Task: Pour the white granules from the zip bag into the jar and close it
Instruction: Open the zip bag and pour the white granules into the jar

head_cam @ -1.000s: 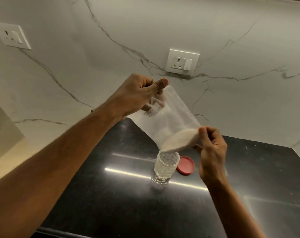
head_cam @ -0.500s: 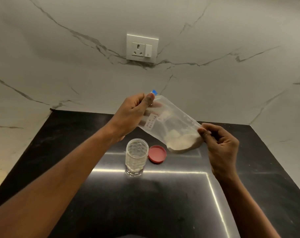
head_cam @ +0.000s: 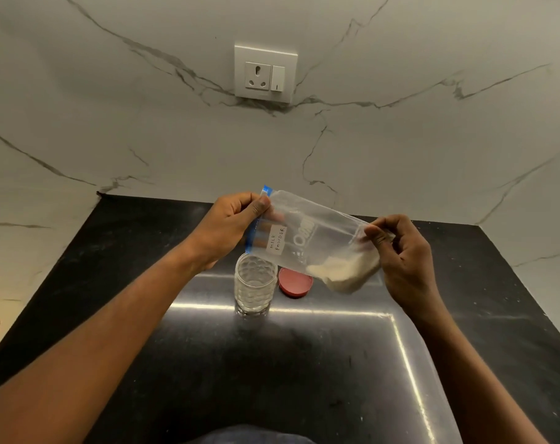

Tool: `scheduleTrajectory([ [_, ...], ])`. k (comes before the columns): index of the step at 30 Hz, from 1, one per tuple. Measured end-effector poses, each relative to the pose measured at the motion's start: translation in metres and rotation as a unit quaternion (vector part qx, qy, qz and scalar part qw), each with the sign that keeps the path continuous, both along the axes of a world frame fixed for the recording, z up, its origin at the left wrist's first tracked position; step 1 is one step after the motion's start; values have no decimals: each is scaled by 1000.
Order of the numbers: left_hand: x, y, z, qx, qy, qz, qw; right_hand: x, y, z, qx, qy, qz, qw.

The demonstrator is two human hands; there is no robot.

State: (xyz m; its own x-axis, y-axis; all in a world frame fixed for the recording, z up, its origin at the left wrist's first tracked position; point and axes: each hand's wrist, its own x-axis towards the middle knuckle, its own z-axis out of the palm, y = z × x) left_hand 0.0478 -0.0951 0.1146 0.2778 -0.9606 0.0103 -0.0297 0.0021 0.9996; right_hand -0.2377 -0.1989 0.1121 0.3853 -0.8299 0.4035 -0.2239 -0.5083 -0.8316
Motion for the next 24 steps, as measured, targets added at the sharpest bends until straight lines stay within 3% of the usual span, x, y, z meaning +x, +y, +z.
scheduleTrajectory([
  [24, 23, 7, -35, -20, -4, 36, 999, 29, 37, 51, -247, 115, -19, 962],
])
